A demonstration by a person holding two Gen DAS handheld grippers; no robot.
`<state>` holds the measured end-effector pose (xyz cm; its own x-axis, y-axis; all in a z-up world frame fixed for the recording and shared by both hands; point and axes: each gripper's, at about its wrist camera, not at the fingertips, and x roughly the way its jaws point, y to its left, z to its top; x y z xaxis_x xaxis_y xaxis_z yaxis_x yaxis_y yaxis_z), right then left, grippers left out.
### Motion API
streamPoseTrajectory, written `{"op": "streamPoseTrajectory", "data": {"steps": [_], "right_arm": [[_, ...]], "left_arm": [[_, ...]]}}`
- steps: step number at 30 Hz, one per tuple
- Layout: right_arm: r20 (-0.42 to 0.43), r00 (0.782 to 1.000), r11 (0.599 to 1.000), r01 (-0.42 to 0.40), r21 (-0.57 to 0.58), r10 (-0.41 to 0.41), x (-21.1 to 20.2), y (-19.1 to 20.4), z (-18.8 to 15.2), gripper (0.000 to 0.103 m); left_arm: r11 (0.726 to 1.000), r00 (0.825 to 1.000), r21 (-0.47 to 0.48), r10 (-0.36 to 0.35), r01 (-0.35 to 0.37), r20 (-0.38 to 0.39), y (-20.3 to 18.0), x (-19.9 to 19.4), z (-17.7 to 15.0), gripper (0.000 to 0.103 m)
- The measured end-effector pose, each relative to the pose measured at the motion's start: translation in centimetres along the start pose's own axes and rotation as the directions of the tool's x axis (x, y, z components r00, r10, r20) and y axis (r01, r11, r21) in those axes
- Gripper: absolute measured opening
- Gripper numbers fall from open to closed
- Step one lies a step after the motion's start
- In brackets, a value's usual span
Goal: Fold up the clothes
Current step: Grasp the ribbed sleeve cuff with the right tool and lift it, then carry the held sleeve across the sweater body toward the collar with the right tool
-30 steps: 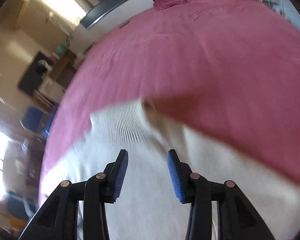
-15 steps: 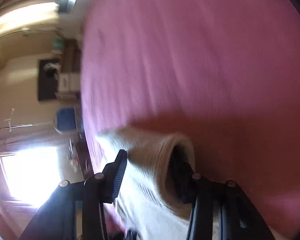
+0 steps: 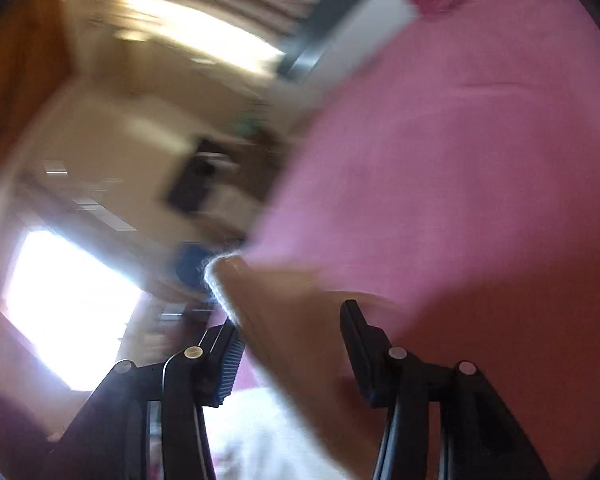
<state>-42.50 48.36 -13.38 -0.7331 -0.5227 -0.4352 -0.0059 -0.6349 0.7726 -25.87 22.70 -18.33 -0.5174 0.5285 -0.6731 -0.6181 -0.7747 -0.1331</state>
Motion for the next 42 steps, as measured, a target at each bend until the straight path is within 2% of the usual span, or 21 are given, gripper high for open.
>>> {"op": "streamPoseTrajectory", "data": {"steps": [1, 3, 5, 7, 9, 11, 13, 14, 15, 17, 19, 21, 24, 26, 28, 30, 31, 32, 35, 40, 42], "right_arm": [[-0.005, 0.989, 0.989, 0.148, 0.005, -0.148, -0.4, -0.8, 0.0, 0.048], [-0.036, 0.932, 0.933, 0.359, -0.009, -0.359, -0.8, -1.9, -0.4, 0.049], [-0.016, 0.896, 0.893, 0.441, -0.093, -0.444, -1.4, -1.0, -1.5, 0.049], [0.073, 0.884, 0.862, 0.467, -0.198, -0.462, -2.0, 1.7, -3.3, 0.049], [0.094, 0.898, 0.837, 0.435, -0.333, -0.429, -1.0, 4.6, -5.6, 0.049], [-0.023, 0.9, 0.797, 0.374, -0.474, -0.435, 2.5, 6.4, -8.5, 0.049], [-0.155, 0.884, 0.783, 0.294, -0.549, -0.441, 6.2, 6.6, -10.9, 0.045], [-0.158, 0.867, 0.756, 0.306, -0.579, -0.472, 7.7, 6.4, -11.4, 0.045], [-0.128, 0.831, 0.7, 0.362, -0.615, -0.542, 9.5, 5.8, -11.4, 0.044], [-0.064, 0.824, 0.671, 0.411, -0.617, -0.564, 11.6, 5.6, -10.2, 0.044], [0.006, 0.821, 0.7, 0.491, -0.519, -0.571, 11.8, 4.3, -7.2, 0.042], [0.073, 0.786, 0.69, 0.579, -0.435, -0.613, 11.8, 3.1, -5.0, 0.041], [0.12, 0.686, 0.573, 0.68, -0.457, -0.718, 12.6, 2.7, -3.4, 0.041], [0.224, 0.664, 0.504, 0.708, -0.494, -0.713, 11.0, 4.4, -4.0, 0.042], [0.302, 0.694, 0.473, 0.686, -0.553, -0.653, 9.0, 7.1, -6.6, 0.043], [0.263, 0.781, 0.495, 0.577, -0.649, -0.566, 8.2, 9.1, -9.3, 0.043], [0.202, 0.808, 0.509, 0.521, -0.685, -0.554, 8.5, 9.4, -10.2, 0.043], [0.104, 0.813, 0.521, 0.46, -0.719, -0.573, 9.7, 9.0, -11.4, 0.043], [0.006, 0.78, 0.54, 0.438, -0.719, -0.626, 12.4, 6.8, -11.9, 0.043], [0.015, 0.799, 0.684, 0.524, -0.508, -0.601, 14.8, 3.9, -6.5, 0.046], [0.044, 0.806, 0.713, 0.546, -0.44, -0.59, 15.0, 5.1, -5.1, 0.046]], "left_arm": [[1.0, 1.0, -0.001, 0.0, 0.0, 0.0, 0.0, 0.0, 0.0, 0.103], [1.0, 1.0, -0.001, 0.0, 0.0, 0.0, -0.1, 0.1, 0.0, 0.103], [1.0, 1.0, -0.001, 0.001, -0.001, 0.001, -0.2, 0.2, 0.0, 0.103], [1.0, 1.0, -0.002, 0.002, -0.002, 0.002, -0.2, 0.3, 0.0, 0.103], [1.0, 1.0, -0.002, 0.002, -0.002, 0.002, -0.2, 0.1, -0.1, 0.103], [1.0, 1.0, -0.003, 0.003, -0.003, 0.002, -0.3, 0.1, -0.1, 0.103], [1.0, 1.0, -0.004, 0.003, -0.003, 0.003, -0.2, 0.1, 0.0, 0.103], [1.0, 1.0, -0.004, 0.003, -0.003, 0.004, -0.1, 0.1, 0.0, 0.103], [1.0, 1.0, -0.005, 0.002, -0.002, 0.005, -0.1, 0.0, 0.0, 0.103], [1.0, 1.0, -0.007, 0.0, 0.001, 0.008, -0.1, 0.0, -0.1, 0.103], [1.0, 1.0, -0.009, -0.003, 0.003, 0.012, 0.0, 0.0, -0.2, 0.103], [1.0, 1.0, -0.012, -0.006, 0.007, 0.014, 0.1, 0.0, -0.2, 0.103], [1.0, 1.0, -0.016, -0.012, 0.012, 0.017, 0.1, -0.2, -0.2, 0.103], [1.0, 1.0, -0.018, -0.015, 0.016, 0.018, 0.1, -0.4, -0.3, 0.103], [1.0, 1.0, -0.021, -0.019, 0.019, 0.019, 0.2, -0.5, -0.2, 0.103], [1.0, 1.0, -0.02, -0.018, 0.018, 0.018, 0.1, -0.5, -0.2, 0.103], [1.0, 1.0, -0.02, -0.017, 0.017, 0.017, 0.1, -0.5, -0.1, 0.103], [1.0, 1.0, -0.02, -0.016, 0.017, 0.017, 0.1, -0.5, -0.1, 0.103], [1.0, 1.0, -0.023, -0.018, 0.019, 0.019, 0.3, -0.4, -0.1, 0.103], [0.999, 0.999, -0.036, -0.033, 0.034, 0.029, 0.6, -0.4, -0.2, 0.103], [0.999, 0.999, -0.038, -0.034, 0.036, 0.03, 0.6, -0.4, -0.2, 0.103]]}}
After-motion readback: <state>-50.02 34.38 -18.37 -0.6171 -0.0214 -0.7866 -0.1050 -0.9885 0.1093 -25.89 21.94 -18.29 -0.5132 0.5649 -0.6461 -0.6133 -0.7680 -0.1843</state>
